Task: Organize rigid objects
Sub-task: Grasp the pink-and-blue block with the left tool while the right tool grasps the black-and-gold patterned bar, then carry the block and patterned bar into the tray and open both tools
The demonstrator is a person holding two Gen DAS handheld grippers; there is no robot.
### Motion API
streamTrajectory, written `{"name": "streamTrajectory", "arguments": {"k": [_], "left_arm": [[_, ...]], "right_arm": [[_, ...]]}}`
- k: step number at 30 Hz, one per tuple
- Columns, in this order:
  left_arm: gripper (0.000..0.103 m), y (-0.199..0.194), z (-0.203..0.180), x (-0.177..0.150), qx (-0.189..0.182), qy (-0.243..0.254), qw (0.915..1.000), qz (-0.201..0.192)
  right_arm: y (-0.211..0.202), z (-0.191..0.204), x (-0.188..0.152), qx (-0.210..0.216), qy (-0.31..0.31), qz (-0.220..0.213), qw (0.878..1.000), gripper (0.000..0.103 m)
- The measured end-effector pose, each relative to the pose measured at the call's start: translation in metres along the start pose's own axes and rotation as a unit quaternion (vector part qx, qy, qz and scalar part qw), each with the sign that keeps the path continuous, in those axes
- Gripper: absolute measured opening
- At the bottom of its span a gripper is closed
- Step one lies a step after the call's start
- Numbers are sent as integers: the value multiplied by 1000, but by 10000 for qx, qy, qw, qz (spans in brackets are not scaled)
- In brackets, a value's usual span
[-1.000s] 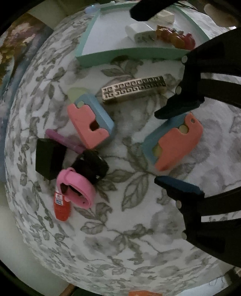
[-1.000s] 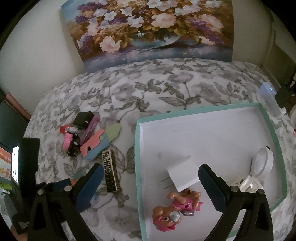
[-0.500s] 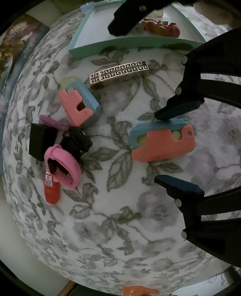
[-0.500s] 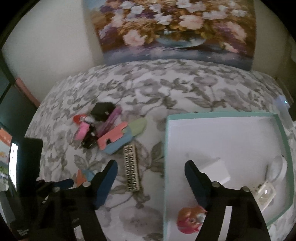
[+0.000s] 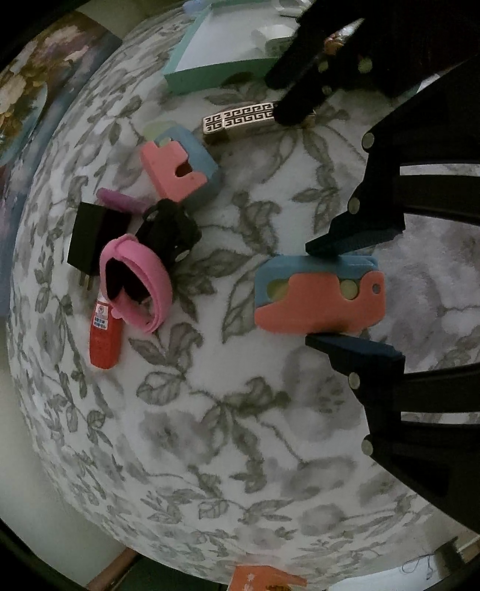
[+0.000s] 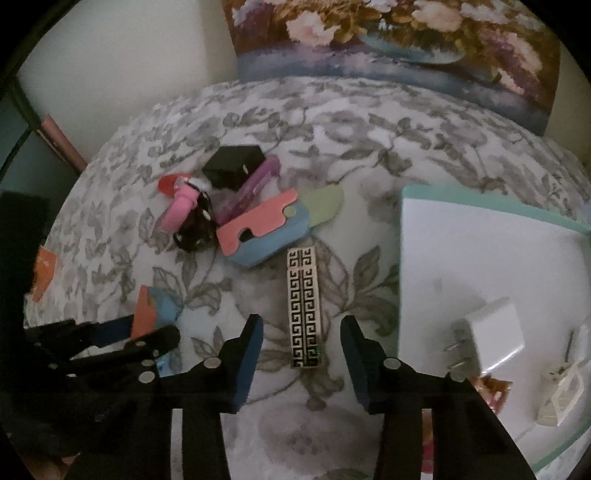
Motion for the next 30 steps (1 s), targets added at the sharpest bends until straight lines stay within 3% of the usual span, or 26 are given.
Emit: {"name": "streamTrajectory", "arguments": {"k": [5,16,30], "left_arm": [[44,9,4,7,25,-32,10000,23],[44,15,9,7,103,-54,9999,-67],[44,9,2,13,202,-118,9996,-169]], "right_arm": [[14,1,-6,-110,-45,167,9998,39],[25,16,-3,-564,-457,37,9974,35],[20,13,-8,-593,-445,-36,9972,27]]}}
Point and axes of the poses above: each gripper's, at about its wrist camera, not at the fingertips, and y roughly the way its jaws point, z to its left, x to its top, the point moved 2 cm from there along y, roughly the way its jaws point, and after that the axes turned 9 degrees about -z, right-handed, at the moved point
